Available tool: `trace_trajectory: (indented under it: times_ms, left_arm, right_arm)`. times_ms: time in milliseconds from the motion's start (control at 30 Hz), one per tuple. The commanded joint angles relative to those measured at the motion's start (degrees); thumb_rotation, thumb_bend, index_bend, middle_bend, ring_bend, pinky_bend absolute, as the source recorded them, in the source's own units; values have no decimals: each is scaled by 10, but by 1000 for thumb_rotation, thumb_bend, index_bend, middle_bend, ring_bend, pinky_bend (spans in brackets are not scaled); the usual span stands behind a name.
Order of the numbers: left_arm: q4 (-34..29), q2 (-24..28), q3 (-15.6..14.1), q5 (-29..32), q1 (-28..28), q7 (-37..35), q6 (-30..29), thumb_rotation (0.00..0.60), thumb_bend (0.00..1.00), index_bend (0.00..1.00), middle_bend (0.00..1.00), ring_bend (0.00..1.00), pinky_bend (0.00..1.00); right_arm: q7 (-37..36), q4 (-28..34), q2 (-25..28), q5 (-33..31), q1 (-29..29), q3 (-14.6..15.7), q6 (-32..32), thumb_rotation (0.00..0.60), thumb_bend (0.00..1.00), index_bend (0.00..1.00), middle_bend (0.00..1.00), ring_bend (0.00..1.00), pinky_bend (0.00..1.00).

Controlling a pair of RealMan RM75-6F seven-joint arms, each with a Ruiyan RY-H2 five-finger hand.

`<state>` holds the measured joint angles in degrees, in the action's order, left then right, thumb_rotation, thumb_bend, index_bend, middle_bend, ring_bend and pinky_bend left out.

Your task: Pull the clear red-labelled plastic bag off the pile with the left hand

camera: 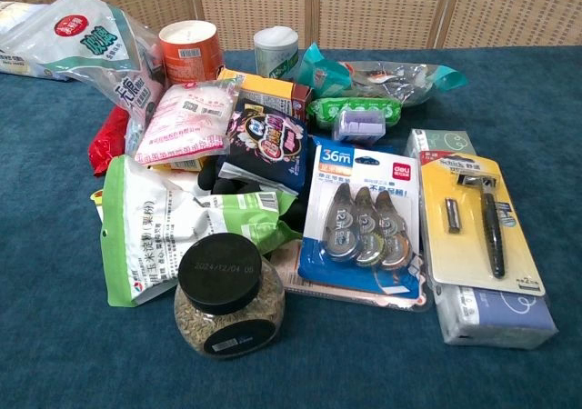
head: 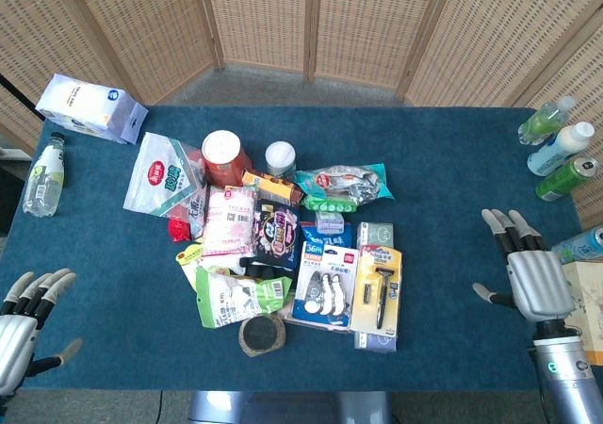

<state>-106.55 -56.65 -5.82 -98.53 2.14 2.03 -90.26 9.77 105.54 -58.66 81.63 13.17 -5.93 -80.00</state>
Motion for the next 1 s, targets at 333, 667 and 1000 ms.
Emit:
trace_trajectory:
  times_ms: [333,667,1000]
  left_arm:
    - [2,10,0,1,-10,-16,14,600,256,106,202,157,0]
    - [5,12,18,26,-32,-14,42,600,257,64,167,153,0]
    - [19,-1,60,61,-87,-1,95,600,259,0,52,49,0]
  right_arm:
    - [-42,1,-4,7,0,6,18,599,116,0,0,33,192]
    - [-44,1,-4,3,-3,3,16,598,115,0,0,33,193]
    - [-46,5,2,4,-11,7,13,599,116,0,0,34,193]
